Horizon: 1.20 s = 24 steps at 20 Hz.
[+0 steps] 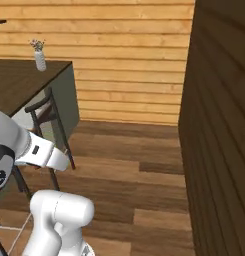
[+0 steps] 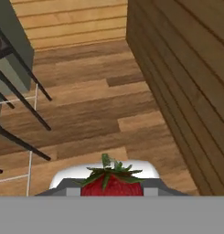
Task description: Take the strawberry from the fridge and place it on top of the pancake, located on the dining counter.
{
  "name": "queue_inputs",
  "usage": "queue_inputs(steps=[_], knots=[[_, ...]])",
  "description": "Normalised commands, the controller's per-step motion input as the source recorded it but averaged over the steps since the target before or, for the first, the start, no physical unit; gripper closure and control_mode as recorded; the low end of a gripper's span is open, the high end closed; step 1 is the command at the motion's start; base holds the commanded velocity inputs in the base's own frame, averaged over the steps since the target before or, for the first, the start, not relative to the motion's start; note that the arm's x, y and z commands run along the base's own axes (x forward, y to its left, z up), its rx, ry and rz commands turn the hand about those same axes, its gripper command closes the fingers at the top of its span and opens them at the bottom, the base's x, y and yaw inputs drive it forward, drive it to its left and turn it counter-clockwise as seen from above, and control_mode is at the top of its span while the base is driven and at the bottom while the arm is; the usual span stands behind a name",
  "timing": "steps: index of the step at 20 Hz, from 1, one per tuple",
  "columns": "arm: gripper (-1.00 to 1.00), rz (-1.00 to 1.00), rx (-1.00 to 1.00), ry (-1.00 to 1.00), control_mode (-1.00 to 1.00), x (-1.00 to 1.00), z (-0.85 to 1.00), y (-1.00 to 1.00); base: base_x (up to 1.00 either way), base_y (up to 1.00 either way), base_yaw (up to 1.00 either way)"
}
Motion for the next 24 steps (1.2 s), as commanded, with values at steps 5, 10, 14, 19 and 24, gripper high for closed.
queue_inputs(steps=[5, 10, 14, 19, 24], knots=[[1.00, 0.00, 0.00, 0.00, 1.00, 0.00, 0.00, 0.00, 0.52, 0.00, 0.94], [1.00, 0.00, 0.00, 0.00, 1.00, 0.00, 0.00, 0.00, 0.51, 0.00, 0.94], [1.00, 0.00, 0.00, 0.00, 1.00, 0.00, 0.00, 0.00, 0.39, 0.00, 0.97], [1.00, 0.00, 0.00, 0.00, 1.00, 0.00, 0.00, 0.00, 0.25, 0.00, 0.99], [1.00, 0.00, 0.00, 0.00, 1.00, 0.00, 0.00, 0.00, 0.15, -0.22, 0.84]])
